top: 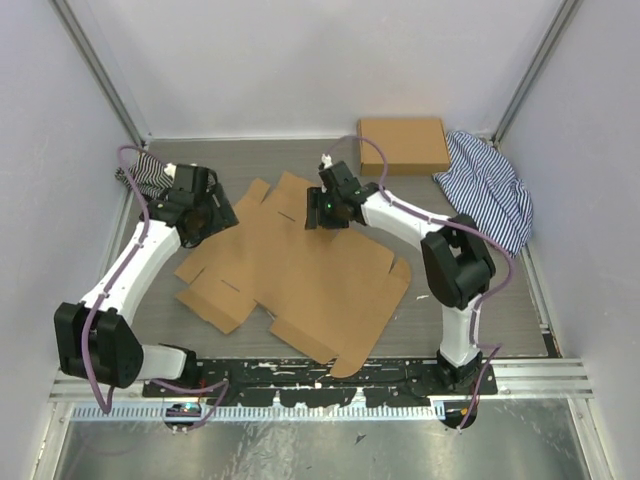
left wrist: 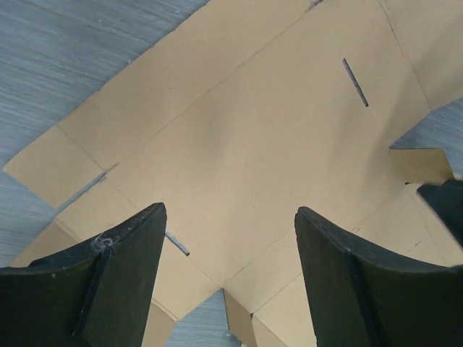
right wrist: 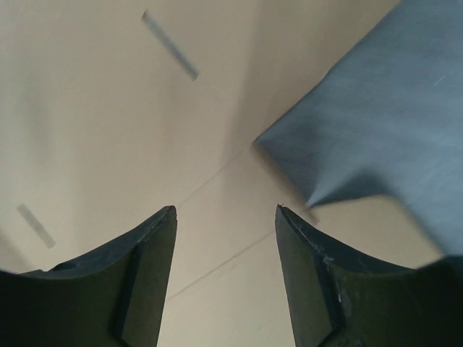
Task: Fold the paper box
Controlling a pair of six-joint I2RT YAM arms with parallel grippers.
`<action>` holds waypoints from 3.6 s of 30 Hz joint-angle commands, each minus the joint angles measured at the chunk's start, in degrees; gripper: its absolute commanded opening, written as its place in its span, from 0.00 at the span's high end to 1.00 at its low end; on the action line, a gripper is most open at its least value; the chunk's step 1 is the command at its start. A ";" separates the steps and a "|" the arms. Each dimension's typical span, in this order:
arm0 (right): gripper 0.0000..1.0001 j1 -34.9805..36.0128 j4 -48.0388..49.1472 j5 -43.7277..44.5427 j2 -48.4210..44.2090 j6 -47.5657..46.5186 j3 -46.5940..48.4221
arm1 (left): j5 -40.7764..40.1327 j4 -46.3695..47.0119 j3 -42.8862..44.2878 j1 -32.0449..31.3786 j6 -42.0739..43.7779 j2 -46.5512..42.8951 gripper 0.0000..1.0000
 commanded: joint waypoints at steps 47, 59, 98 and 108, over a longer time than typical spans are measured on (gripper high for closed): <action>0.25 -0.99 26.42 -16.88 49.13 -13.93 57.84 | 9.95 5.25 -15.25 9.93 2.67 -18.13 0.27; 0.63 -0.12 33.75 -17.82 49.71 -13.32 55.37 | 10.18 5.81 -15.46 9.95 2.48 -17.40 0.27; 0.99 -2.03 36.86 -15.95 -15.12 -26.37 -3.30 | 38.03 22.88 -3.09 9.93 12.74 -12.38 0.22; 0.99 -2.92 35.38 -18.30 -22.68 -27.55 -8.81 | 47.90 27.53 -4.65 9.93 10.59 -7.31 0.24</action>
